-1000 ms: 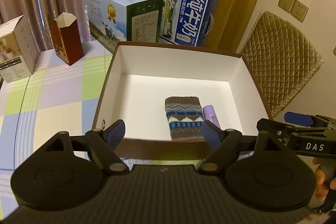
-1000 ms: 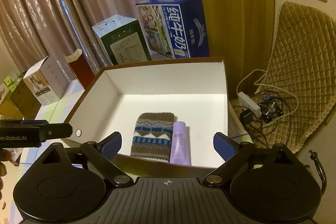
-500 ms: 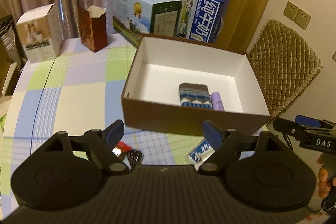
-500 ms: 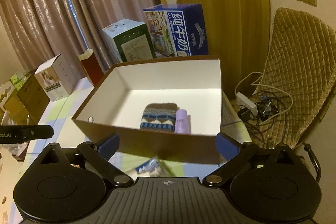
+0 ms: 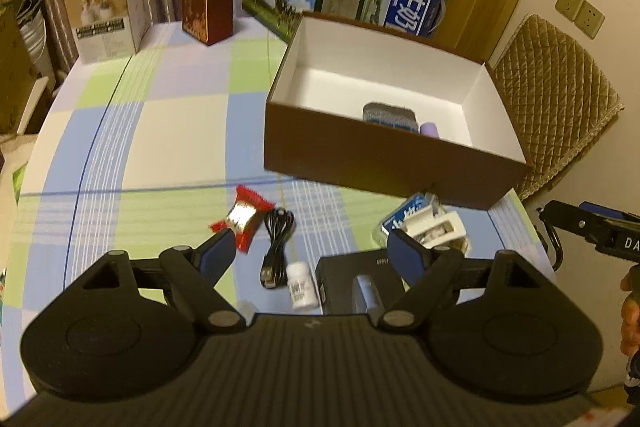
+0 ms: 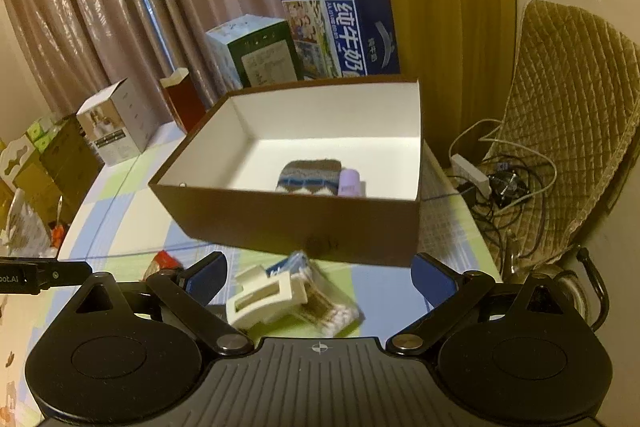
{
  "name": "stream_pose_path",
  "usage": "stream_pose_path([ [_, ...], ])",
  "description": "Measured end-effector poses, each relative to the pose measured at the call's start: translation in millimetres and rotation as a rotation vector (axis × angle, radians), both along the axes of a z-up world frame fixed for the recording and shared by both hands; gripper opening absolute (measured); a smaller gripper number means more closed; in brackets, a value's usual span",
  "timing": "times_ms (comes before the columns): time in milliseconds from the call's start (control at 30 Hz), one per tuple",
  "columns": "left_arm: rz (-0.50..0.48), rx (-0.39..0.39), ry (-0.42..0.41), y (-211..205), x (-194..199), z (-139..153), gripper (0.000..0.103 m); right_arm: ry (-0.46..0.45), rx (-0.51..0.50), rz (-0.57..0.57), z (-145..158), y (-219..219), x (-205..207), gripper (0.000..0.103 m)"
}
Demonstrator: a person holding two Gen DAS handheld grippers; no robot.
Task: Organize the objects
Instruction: 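Open both tools inside the brown box and lift them out, then grasp clear plastic cup with left tool while right tool grasps white clip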
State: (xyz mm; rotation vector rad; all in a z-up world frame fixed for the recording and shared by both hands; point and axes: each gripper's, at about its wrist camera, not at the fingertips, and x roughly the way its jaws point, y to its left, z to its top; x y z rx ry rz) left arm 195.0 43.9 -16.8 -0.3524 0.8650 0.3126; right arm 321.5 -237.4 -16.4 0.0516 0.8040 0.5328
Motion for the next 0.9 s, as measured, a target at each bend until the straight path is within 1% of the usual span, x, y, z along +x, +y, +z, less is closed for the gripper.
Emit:
stream_pose_path([
  [300, 0.008, -0.028, 0.035, -3.4, -12.2, -14.2, 0.080, 0.036, -0.013, 0.024, -11.4, 1.9, -11.0, 0.096],
  [733, 0.041, -0.064, 0.146, -0.3, -34.5, -57.5, 0.080, 0.093, -0.051, 0.047, -38.5, 5.0, -20.2, 0.096],
  [900, 0.072, -0.076, 0.196, 2.9, -40.9, -79.0, 0.080, 0.113, -0.076, 0.056, -51.1, 7.7, -20.7, 0.096],
])
